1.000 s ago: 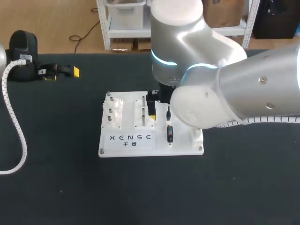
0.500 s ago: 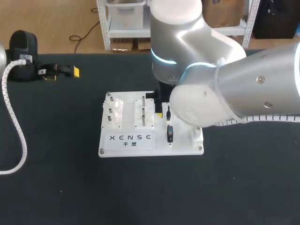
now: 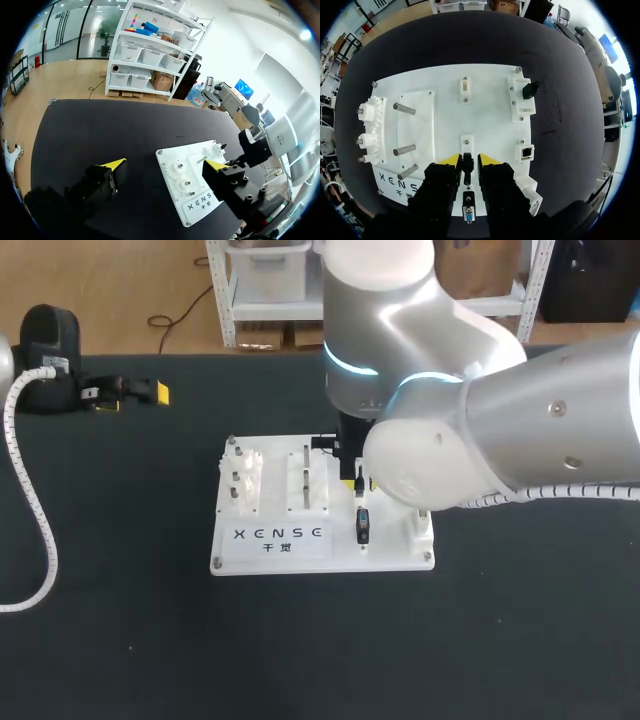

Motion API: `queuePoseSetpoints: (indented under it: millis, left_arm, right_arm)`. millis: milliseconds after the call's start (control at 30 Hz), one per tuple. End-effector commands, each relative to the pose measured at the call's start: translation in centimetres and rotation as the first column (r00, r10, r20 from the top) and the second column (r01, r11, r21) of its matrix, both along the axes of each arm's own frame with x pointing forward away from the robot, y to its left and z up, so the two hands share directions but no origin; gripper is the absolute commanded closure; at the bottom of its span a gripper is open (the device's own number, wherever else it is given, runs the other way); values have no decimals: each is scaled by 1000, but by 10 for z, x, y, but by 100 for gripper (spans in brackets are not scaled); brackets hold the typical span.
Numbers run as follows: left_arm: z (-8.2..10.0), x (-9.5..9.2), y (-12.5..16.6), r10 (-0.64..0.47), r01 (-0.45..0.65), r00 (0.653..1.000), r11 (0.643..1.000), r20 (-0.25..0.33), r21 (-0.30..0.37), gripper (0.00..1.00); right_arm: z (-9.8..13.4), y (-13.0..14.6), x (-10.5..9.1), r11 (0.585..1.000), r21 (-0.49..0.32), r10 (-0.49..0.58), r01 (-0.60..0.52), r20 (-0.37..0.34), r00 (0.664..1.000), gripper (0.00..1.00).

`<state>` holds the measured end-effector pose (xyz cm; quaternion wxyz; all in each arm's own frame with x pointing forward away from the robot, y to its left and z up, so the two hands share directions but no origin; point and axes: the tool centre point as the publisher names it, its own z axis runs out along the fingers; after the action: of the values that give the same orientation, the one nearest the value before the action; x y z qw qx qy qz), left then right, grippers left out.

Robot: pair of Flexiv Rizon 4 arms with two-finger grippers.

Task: Insert the USB connector, Ethernet cable, and multi-pin plug into their matching sockets one by one.

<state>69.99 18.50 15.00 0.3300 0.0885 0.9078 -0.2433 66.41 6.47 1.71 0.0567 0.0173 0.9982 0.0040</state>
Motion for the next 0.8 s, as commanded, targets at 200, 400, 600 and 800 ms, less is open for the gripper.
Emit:
queuePoseSetpoints:
  millis: [200, 400, 600, 800]
  left_arm:
    - [0, 0, 0, 0, 0, 1000, 1000, 0, 0, 0]
    - [0, 0, 0, 0, 0, 1000, 1000, 0, 0, 0]
    - [0, 0, 0, 0, 0, 1000, 1000, 0, 0, 0]
    - [0, 0, 0, 0, 0, 1000, 1000, 0, 0, 0]
  right_arm:
    - [4, -1, -1, 1000, -2, 2, -2, 11, 1000, 100]
    - [19, -2, 0, 1000, 17, -1, 0, 45, 999, 100]
    - [36, -14, 0, 999, 40, -5, 1, 78, 997, 100]
    - [33, -41, 0, 999, 23, -39, 38, 80, 996, 100]
